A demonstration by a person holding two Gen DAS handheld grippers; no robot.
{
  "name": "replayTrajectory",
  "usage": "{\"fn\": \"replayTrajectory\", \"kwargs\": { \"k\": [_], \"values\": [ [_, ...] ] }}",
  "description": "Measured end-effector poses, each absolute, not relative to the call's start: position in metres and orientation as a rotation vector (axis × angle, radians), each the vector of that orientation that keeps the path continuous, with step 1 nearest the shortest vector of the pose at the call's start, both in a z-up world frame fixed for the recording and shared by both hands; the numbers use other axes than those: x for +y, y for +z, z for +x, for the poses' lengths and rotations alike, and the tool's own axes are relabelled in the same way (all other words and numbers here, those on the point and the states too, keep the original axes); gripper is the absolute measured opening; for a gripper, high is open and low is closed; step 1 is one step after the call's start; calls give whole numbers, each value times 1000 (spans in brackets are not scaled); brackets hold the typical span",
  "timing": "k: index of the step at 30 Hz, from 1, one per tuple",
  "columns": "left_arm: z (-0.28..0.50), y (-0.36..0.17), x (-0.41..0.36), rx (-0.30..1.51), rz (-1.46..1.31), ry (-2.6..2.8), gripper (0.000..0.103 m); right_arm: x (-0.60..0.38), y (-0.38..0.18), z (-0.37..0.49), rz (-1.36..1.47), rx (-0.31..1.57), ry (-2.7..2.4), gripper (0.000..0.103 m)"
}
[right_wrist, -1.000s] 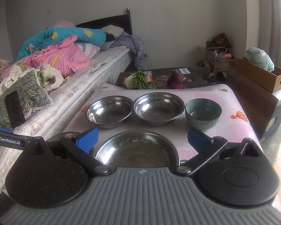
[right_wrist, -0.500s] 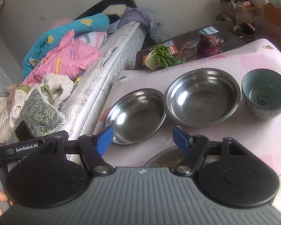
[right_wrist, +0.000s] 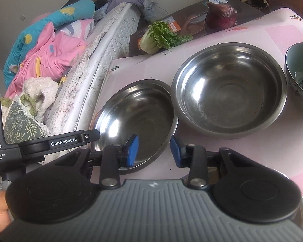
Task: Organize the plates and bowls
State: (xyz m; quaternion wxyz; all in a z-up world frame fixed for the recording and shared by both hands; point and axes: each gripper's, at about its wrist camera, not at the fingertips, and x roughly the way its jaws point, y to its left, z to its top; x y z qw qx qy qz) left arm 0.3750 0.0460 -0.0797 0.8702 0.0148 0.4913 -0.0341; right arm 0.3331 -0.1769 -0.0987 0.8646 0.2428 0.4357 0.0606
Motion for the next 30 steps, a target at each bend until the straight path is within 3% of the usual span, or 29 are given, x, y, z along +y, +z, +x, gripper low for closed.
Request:
{"fn": "replayTrajectory", "kwargs": {
  "k": [1,6,8,22,27,30],
  "values": [
    [377,-82,45,1036,29,-69,55,-178,-101,334,506,922,123,27],
    [381,-90,42,1067,53,-59,25,-177,-109,338,515,940,140,12],
    [381,-89,41,1071,68,-59,19,-175,-110,338,527,946,156,11],
    [358,-86,66,1101,1,-75,21,-157,-102,325,452,973,226,12],
    [360,-82,71,1073,-21,-94,45,-160,-97,328,421,957,195,13],
    [368,-81,68,1063,-10,-96,47,-162,-97,331,419,953,179,13]
  ]
}}
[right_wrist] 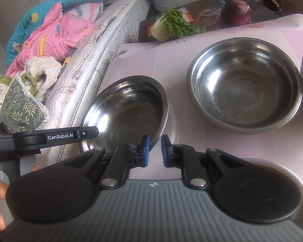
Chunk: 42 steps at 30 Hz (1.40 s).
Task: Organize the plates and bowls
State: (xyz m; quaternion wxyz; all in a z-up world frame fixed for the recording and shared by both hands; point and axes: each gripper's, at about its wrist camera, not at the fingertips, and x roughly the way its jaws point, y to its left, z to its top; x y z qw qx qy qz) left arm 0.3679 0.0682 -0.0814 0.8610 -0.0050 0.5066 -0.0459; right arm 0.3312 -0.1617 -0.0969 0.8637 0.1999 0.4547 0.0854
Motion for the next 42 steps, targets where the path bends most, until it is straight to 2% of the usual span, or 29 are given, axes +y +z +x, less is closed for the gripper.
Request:
{"fn": "replayTrajectory", "kwargs": {
  "k": [4,6,12,20,23,26,31,36,42],
  "values": [
    [379,-85,65,1063,8,-83,43,-160,-98,336,412,940,170,13],
    [381,-86,64,1070,8,-78,30,-157,-97,337,410,939,176,13],
    [371,-84,70,1105,-39,-92,27,-154,-90,334,398,928,205,13],
    [364,-82,72,1098,-29,-97,29,-150,-86,329,376,925,198,13],
    [369,-81,71,1088,-14,-91,43,-156,-85,327,375,924,178,14],
    [377,-83,66,1093,14,-94,51,-162,-88,329,394,941,155,22],
    [386,-92,60,1113,37,-89,50,-166,-96,337,426,977,150,26],
    [382,-92,63,1137,-12,-115,41,-160,-100,342,444,998,183,26],
    [370,-85,66,1140,-19,-122,40,-150,-94,341,412,988,220,27]
  ]
}}
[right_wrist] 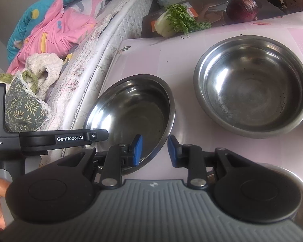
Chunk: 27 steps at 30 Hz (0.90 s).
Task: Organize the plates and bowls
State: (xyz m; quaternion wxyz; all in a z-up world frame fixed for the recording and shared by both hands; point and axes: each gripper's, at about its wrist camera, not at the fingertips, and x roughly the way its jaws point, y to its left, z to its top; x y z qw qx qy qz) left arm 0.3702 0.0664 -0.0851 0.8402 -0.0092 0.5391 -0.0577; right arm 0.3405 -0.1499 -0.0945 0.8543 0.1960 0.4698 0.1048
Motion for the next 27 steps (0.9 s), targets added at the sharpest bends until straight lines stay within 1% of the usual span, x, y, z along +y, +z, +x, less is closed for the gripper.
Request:
{"fn": "replayTrajectory", "kwargs": {
  "k": [5,10,13,15,17,27],
  "values": [
    [366,-81,70,1134,-24,-135,40,-150,-93,339,389,972,227,27],
    [377,-82,72,1111,-33,-103,40,-154,-94,345,382,953,195,26],
    [387,-84,70,1098,-33,-87,40,-155,-97,352,375,946,170,25],
    [393,-86,67,1089,-29,-75,39,-155,-99,355,375,943,161,21],
    [395,-87,65,1090,-27,-71,36,-154,-101,358,374,943,157,18],
    [374,-86,67,1120,-9,-111,34,-161,-97,346,376,955,193,17]
  ]
}}
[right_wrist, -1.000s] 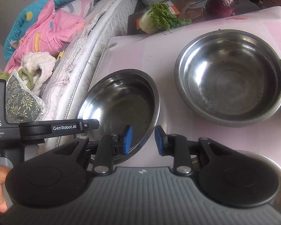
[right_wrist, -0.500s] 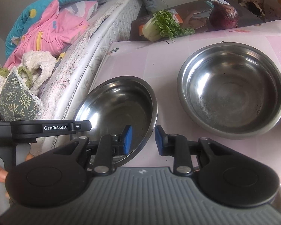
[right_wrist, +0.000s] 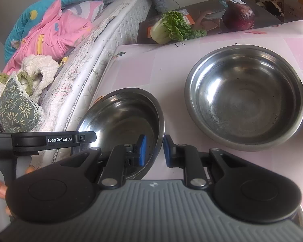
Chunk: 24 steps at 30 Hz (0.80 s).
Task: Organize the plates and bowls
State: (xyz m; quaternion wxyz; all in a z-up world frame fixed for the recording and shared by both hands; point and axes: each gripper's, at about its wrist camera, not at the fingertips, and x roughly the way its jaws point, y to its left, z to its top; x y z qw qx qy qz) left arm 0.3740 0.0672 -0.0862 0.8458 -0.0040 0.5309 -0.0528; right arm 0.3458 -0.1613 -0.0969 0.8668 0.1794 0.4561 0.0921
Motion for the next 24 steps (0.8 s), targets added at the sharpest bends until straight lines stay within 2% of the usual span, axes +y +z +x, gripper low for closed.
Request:
{"fn": "replayTrajectory", "kwargs": {
  "k": [13,21,24],
  "values": [
    [388,-94,62,1126,-4,-93,36,-163,-104,353,393,957,166,17],
    [388,-94,59,1112,24,-71,25,-161,-106,355,377,947,158,14],
    [386,-93,59,1110,24,-74,25,-161,-105,355,369,942,159,14]
  ]
}}
